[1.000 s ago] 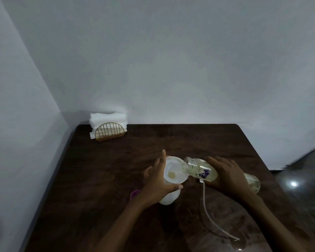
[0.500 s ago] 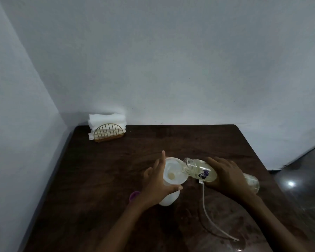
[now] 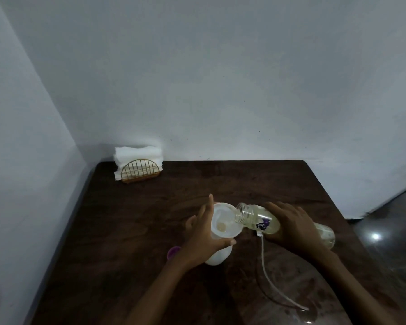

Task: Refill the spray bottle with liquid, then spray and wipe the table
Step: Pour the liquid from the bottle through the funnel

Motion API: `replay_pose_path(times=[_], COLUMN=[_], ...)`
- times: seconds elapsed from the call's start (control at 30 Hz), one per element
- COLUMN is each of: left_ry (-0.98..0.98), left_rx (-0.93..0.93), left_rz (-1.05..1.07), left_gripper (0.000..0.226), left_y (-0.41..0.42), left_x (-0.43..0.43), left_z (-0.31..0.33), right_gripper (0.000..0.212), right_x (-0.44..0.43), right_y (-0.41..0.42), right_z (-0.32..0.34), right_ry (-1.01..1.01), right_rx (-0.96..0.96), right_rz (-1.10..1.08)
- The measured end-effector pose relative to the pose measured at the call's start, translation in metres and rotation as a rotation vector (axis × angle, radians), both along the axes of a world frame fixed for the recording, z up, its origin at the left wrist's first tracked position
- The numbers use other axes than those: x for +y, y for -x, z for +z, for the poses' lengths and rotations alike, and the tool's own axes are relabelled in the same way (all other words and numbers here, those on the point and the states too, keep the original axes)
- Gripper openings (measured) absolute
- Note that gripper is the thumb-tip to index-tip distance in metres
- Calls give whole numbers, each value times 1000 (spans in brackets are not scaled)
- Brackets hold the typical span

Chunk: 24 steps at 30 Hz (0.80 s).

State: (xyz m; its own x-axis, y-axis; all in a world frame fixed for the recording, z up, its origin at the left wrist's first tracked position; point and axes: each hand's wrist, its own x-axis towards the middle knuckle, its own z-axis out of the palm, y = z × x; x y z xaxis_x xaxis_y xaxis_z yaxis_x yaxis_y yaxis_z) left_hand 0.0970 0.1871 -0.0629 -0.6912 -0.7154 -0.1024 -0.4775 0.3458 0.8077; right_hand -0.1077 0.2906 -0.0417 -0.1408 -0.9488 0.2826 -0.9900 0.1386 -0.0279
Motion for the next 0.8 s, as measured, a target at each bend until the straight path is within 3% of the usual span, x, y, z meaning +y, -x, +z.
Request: replay_pose_path(times=[0.8], left_ry=[-9], left_rx=[5], left_rz=[9], left_gripper=[114], left_y=[1], left_x=[-1], left_z=[-4], right_gripper=[62], right_x=[-1], right_y=[1], right_z=[0], right_ry=[-42], right_rx=[-20], right_rz=[-8])
